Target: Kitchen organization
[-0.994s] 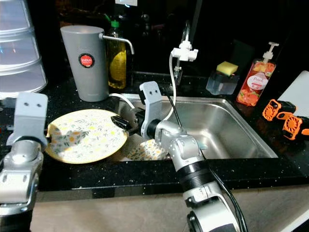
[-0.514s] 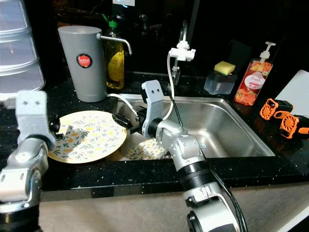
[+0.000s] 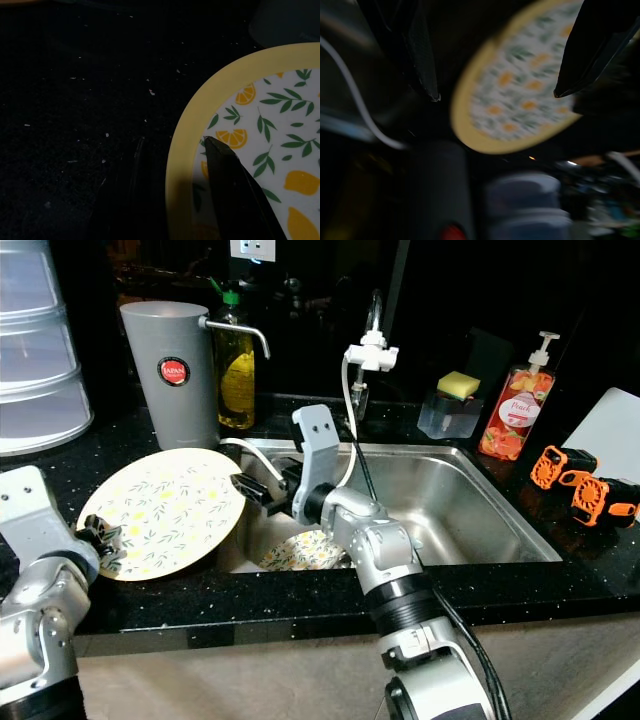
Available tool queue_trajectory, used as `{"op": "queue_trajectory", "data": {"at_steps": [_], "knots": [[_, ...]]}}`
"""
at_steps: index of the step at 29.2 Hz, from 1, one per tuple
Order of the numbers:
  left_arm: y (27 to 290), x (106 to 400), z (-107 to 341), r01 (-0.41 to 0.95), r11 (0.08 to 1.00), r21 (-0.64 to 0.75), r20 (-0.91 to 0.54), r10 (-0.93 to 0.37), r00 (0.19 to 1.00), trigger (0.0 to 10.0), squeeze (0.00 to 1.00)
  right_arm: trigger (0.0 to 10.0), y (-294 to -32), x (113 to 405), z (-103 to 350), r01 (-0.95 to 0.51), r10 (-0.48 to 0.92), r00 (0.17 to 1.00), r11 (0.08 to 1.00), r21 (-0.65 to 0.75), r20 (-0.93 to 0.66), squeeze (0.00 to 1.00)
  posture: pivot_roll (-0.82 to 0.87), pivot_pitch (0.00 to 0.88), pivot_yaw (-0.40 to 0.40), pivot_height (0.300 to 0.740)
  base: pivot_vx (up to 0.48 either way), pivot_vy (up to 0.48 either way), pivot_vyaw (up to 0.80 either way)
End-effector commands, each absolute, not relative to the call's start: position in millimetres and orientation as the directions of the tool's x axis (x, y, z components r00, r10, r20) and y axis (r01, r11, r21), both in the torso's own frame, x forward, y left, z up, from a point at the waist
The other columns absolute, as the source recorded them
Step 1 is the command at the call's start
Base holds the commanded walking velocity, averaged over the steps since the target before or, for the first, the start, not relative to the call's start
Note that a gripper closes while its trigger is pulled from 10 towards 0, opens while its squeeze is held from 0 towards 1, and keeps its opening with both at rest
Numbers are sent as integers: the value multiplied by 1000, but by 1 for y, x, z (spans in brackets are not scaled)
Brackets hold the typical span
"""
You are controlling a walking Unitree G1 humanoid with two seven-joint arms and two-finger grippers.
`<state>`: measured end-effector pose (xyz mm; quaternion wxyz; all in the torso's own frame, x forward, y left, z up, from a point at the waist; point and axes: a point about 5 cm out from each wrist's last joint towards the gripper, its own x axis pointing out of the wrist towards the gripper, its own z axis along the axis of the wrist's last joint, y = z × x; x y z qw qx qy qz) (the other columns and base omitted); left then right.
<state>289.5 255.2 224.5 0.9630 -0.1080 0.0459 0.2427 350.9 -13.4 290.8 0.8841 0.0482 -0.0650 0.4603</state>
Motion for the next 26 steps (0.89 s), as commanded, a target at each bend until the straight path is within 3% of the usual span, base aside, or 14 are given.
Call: {"op": "queue_trajectory", "data": {"at_steps": [1,4,7,10,19,26], "knots": [[256,289,192,-515,838,-181,-305,450,839,10000,0,10000,-10,344,296,-853,839,516,521,21,175,0,174,58,-131,740,0,0,0],[258,289,192,-521,836,-174,-303,458,836,10000,0,10000,-3,338,286,-879,873,476,476,25,107,0,166,60,-129,740,0,0,0],[258,291,194,-521,837,-164,-296,463,836,10000,0,10000,2,342,264,-851,853,522,522,56,-16,0,162,60,-127,740,0,0,0],[258,293,197,-516,845,-141,-280,466,839,10000,0,10000,4,355,246,-759,775,624,632,158,-100,0,159,65,-123,740,0,0,0],[257,299,202,-506,857,-98,-254,471,845,10000,0,10000,6,368,237,-607,659,736,743,281,-155,0,159,71,-112,740,0,0,0],[256,303,206,-492,868,-69,-231,466,854,10000,0,10000,1,373,241,-562,621,767,772,297,-161,0,159,73,-109,740,0,0,0]]}}
